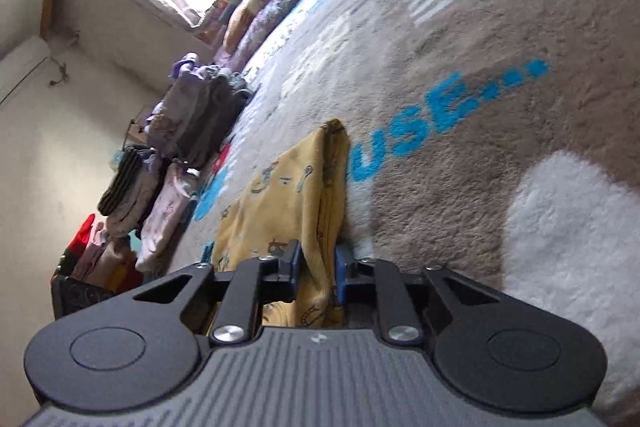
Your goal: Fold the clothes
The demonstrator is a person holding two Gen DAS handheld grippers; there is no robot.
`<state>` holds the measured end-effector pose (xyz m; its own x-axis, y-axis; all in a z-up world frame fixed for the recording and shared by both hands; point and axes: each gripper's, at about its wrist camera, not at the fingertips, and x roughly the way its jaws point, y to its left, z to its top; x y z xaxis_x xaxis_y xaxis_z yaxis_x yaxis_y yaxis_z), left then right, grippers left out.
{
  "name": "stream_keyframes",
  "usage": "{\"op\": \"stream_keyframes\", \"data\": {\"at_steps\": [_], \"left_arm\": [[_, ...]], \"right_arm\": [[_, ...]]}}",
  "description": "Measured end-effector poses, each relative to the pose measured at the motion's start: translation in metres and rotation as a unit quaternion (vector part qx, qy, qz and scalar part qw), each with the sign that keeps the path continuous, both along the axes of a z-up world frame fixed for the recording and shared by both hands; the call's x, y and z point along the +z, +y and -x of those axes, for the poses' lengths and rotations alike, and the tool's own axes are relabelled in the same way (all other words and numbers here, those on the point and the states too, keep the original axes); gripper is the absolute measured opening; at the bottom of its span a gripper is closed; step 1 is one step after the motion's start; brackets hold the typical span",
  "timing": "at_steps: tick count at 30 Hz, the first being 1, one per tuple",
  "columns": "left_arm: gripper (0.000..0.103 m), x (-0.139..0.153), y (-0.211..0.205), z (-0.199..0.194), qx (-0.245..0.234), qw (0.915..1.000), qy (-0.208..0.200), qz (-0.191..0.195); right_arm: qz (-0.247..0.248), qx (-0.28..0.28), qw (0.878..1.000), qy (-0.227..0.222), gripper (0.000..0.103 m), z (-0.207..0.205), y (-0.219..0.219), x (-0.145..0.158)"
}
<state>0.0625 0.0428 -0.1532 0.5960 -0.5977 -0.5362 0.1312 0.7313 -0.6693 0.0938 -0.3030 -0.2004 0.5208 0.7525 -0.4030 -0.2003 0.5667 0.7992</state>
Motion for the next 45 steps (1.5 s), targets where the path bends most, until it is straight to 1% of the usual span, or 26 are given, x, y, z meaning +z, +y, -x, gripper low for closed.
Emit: {"op": "stream_keyframes", "data": {"at_steps": [2, 5, 8, 12, 14, 16, 19, 22, 24, 26, 29, 32, 34, 36, 37, 38, 39, 40, 41, 42, 44, 45], "left_arm": [[0.013, 0.007, -0.001, -0.002, -0.009, 0.9999, -0.008, 0.003], [0.013, 0.022, -0.007, -0.008, -0.022, 0.9995, -0.024, -0.005], [0.013, 0.036, -0.020, -0.021, -0.035, 0.9986, -0.038, -0.007], [0.013, 0.058, -0.056, -0.054, -0.073, 0.9957, -0.057, -0.003], [0.013, 0.068, -0.081, -0.075, -0.100, 0.9926, -0.069, -0.006], [0.013, 0.079, -0.111, -0.097, -0.132, 0.9879, -0.081, -0.009], [0.013, 0.087, -0.164, -0.130, -0.183, 0.9792, -0.088, -0.008], [0.013, 0.094, -0.221, -0.162, -0.235, 0.9679, -0.088, -0.008], [0.013, 0.090, -0.259, -0.172, -0.273, 0.9578, -0.089, -0.007], [0.013, 0.086, -0.297, -0.180, -0.310, 0.9459, -0.096, -0.008], [0.013, 0.086, -0.349, -0.195, -0.356, 0.9282, -0.106, -0.005], [0.012, 0.094, -0.395, -0.208, -0.389, 0.9133, -0.121, 0.007], [0.012, 0.101, -0.422, -0.217, -0.404, 0.9048, -0.133, 0.011], [0.012, 0.102, -0.445, -0.230, -0.410, 0.9024, -0.132, 0.011], [0.018, 0.095, -0.457, -0.236, -0.404, 0.9054, -0.130, -0.011], [0.035, 0.087, -0.470, -0.242, -0.395, 0.9089, -0.128, -0.039], [0.044, 0.075, -0.481, -0.247, -0.378, 0.9153, -0.115, -0.078], [0.045, 0.061, -0.488, -0.249, -0.372, 0.9157, -0.101, -0.113], [0.045, 0.052, -0.487, -0.245, -0.374, 0.9123, -0.103, -0.130], [0.045, 0.044, -0.483, -0.238, -0.378, 0.9084, -0.111, -0.141], [0.045, 0.031, -0.472, -0.223, -0.384, 0.9017, -0.130, -0.151], [0.045, 0.028, -0.468, -0.217, -0.383, 0.9004, -0.136, -0.156]], "right_arm": [[-0.009, -0.001, 1.000, -0.012, 0.015, 0.003, -0.001, 0.004], [-0.024, -0.002, 0.999, -0.035, 0.015, 0.006, -0.005, 0.013], [-0.040, -0.016, 0.997, -0.058, 0.015, 0.010, -0.015, 0.023], [-0.069, -0.067, 0.992, -0.080, 0.015, 0.013, -0.045, 0.032], [-0.084, -0.106, 0.987, -0.090, 0.015, 0.018, -0.068, 0.034], [-0.099, -0.145, 0.979, -0.099, 0.015, 0.022, -0.091, 0.036], [-0.119, -0.211, 0.964, -0.109, 0.015, 0.032, -0.131, 0.036], [-0.137, -0.278, 0.943, -0.117, 0.015, 0.043, -0.173, 0.037], [-0.149, -0.322, 0.927, -0.122, 0.015, 0.050, -0.201, 0.037], [-0.156, -0.363, 0.909, -0.131, 0.015, 0.060, -0.227, 0.038], [-0.149, -0.415, 0.885, -0.146, 0.015, 0.066, -0.261, 0.038], [-0.145, -0.459, 0.861, -0.161, 0.015, 0.068, -0.295, 0.040], [-0.139, -0.483, 0.848, -0.171, 0.015, 0.067, -0.314, 0.041], [-0.132, -0.504, 0.835, -0.176, 0.015, 0.065, -0.332, 0.040], [-0.126, -0.514, 0.833, -0.161, 0.015, 0.062, -0.335, 0.035], [-0.119, -0.524, 0.831, -0.147, 0.020, 0.059, -0.338, 0.030], [-0.112, -0.534, 0.828, -0.132, 0.037, 0.056, -0.342, 0.026], [-0.105, -0.543, 0.825, -0.117, 0.049, 0.053, -0.345, 0.021], [-0.099, -0.552, 0.822, -0.102, 0.054, 0.050, -0.348, 0.016], [-0.092, -0.561, 0.818, -0.087, 0.054, 0.047, -0.351, 0.011], [-0.078, -0.579, 0.810, -0.057, 0.054, 0.042, -0.358, 0.002], [-0.071, -0.587, 0.805, -0.042, 0.054, 0.039, -0.361, -0.003]]}}
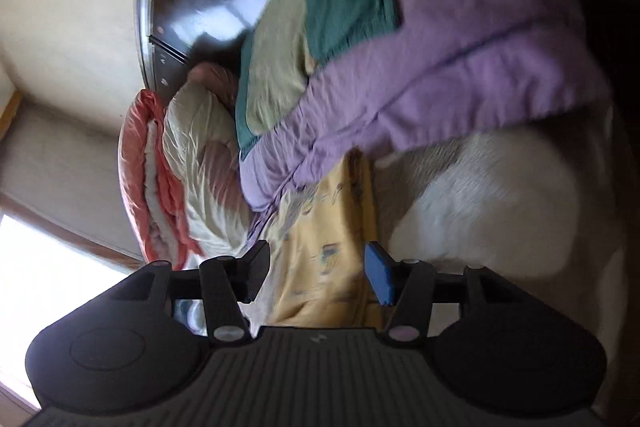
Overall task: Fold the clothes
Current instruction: 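Lower the folded pants onto the bed and open both grippers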
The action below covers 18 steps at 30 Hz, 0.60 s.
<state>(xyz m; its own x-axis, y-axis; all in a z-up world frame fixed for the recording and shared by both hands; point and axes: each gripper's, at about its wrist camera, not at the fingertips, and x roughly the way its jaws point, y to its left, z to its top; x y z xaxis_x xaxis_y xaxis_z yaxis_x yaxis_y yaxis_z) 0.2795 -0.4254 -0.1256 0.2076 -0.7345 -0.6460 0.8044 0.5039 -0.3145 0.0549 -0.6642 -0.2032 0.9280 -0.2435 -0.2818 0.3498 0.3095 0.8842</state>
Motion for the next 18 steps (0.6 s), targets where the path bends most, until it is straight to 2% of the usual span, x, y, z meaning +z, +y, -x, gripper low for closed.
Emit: {"op": "stream_keyframes", "data": {"at_steps": [1, 5, 6, 8, 13, 15, 16, 18], "left_arm": [[0.045, -0.003, 0.004, 0.006, 0.002, 1.0000, -0.007, -0.003], [0.045, -0.004, 0.015, 0.021, 0.009, 0.9998, -0.017, -0.003], [0.048, -0.001, 0.016, 0.022, 0.009, 0.9999, -0.014, -0.001], [0.065, 0.007, 0.021, 0.029, 0.010, 0.9999, -0.012, -0.002], [0.082, 0.028, 0.027, 0.042, 0.023, 0.9988, -0.034, -0.025], [0.088, 0.035, 0.029, 0.046, 0.031, 0.9977, -0.043, -0.042], [0.092, 0.038, 0.030, 0.048, 0.034, 0.9972, -0.045, -0.049], [0.092, 0.043, 0.034, 0.052, 0.047, 0.9956, -0.055, -0.059]], "right_arm": [[-0.002, -0.005, 1.000, 0.013, 0.054, -0.003, -0.002, -0.003], [0.033, 0.024, 0.999, 0.015, 0.054, -0.017, 0.007, 0.007], [0.042, 0.031, 0.998, 0.021, 0.055, -0.021, 0.010, 0.010], [0.053, 0.043, 0.997, 0.038, 0.058, -0.019, 0.018, 0.018], [0.093, 0.061, 0.988, 0.105, 0.082, -0.014, 0.040, 0.045], [0.104, 0.063, 0.985, 0.124, 0.097, -0.008, 0.050, 0.054], [0.110, 0.064, 0.983, 0.133, 0.099, -0.006, 0.055, 0.058], [0.122, 0.066, 0.979, 0.152, 0.102, -0.001, 0.064, 0.066]]}}
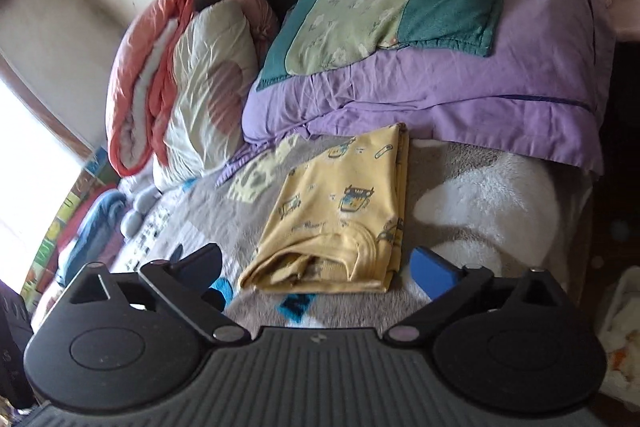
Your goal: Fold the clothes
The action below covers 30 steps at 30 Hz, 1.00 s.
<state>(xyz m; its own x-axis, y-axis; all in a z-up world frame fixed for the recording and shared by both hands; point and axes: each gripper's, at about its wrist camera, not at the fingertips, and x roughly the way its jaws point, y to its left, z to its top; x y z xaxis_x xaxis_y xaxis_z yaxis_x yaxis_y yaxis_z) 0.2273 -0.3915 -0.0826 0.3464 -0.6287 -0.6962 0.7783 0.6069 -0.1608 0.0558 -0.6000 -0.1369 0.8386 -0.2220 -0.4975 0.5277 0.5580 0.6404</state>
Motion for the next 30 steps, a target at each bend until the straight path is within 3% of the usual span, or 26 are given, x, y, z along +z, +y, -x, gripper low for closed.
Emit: {"op": "stream_keyframes", "data": {"at_steps": [3, 7, 10, 21, 30], "left_arm": [[0.103, 0.010, 0.008, 0.007, 0.022, 0.9996, -0.018, -0.003], [0.103, 0.024, 0.018, 0.015, 0.031, 0.9994, -0.015, 0.000], [0.103, 0.032, 0.027, 0.021, 0.019, 0.9996, -0.002, 0.021], [0.103, 0.039, 0.031, 0.055, 0.018, 0.9997, -0.011, 0.013], [0.103, 0.045, 0.036, 0.079, 0.022, 0.9979, -0.061, -0.010]], "right_arm": [[0.018, 0.002, 0.999, 0.027, 0.103, 0.007, 0.014, 0.012], [0.002, -0.011, 0.997, 0.077, 0.103, 0.015, 0.020, 0.022], [-0.009, -0.006, 0.996, 0.085, 0.103, 0.024, 0.023, 0.026], [0.041, 0.002, 0.992, 0.121, 0.103, 0.048, 0.036, 0.050], [0.062, 0.015, 0.987, 0.147, 0.103, 0.060, 0.042, 0.058]]}}
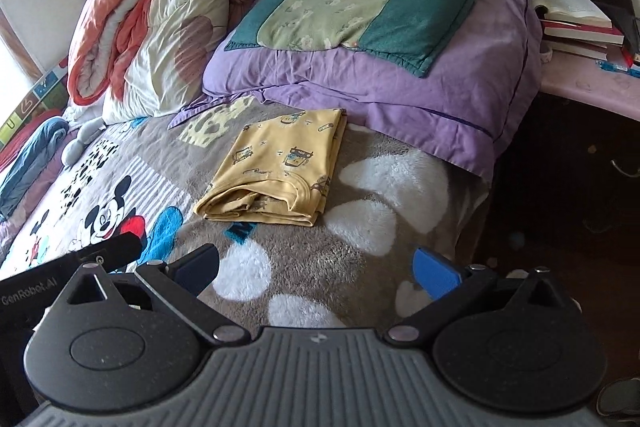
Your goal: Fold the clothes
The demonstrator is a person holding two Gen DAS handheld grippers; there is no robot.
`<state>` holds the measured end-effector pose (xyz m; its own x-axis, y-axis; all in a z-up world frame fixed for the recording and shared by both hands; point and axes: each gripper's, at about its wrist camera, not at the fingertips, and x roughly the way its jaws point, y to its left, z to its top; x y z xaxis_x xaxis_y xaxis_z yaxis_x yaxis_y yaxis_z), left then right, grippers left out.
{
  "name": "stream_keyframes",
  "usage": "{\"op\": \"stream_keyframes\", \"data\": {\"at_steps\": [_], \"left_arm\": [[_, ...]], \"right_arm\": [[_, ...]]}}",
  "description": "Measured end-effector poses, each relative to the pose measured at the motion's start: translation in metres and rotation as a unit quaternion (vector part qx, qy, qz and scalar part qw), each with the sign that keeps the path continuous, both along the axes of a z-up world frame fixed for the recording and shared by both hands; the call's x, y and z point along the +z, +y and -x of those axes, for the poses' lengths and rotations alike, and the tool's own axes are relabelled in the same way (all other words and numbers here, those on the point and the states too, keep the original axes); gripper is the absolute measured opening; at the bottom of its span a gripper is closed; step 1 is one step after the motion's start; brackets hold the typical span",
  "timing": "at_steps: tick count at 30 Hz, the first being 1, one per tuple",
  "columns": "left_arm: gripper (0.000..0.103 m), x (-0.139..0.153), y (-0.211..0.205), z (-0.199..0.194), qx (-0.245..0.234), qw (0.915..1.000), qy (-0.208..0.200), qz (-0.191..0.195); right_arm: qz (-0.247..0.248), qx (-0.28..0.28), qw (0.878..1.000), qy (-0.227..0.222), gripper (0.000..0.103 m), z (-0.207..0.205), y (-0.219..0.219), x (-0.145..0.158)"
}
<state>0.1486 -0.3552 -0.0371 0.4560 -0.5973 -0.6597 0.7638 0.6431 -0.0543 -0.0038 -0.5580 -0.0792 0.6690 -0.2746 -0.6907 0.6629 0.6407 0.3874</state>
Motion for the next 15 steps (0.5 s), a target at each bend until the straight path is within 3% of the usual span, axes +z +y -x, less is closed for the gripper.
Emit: {"op": "stream_keyframes", "data": {"at_steps": [15], "left_arm": [[0.103, 0.003, 0.016, 0.012, -0.001, 0.9997, -0.022, 0.009]], "right_arm": [[0.006, 0.022, 1.000, 0.001, 0.103, 0.001, 0.013, 0.009]]}}
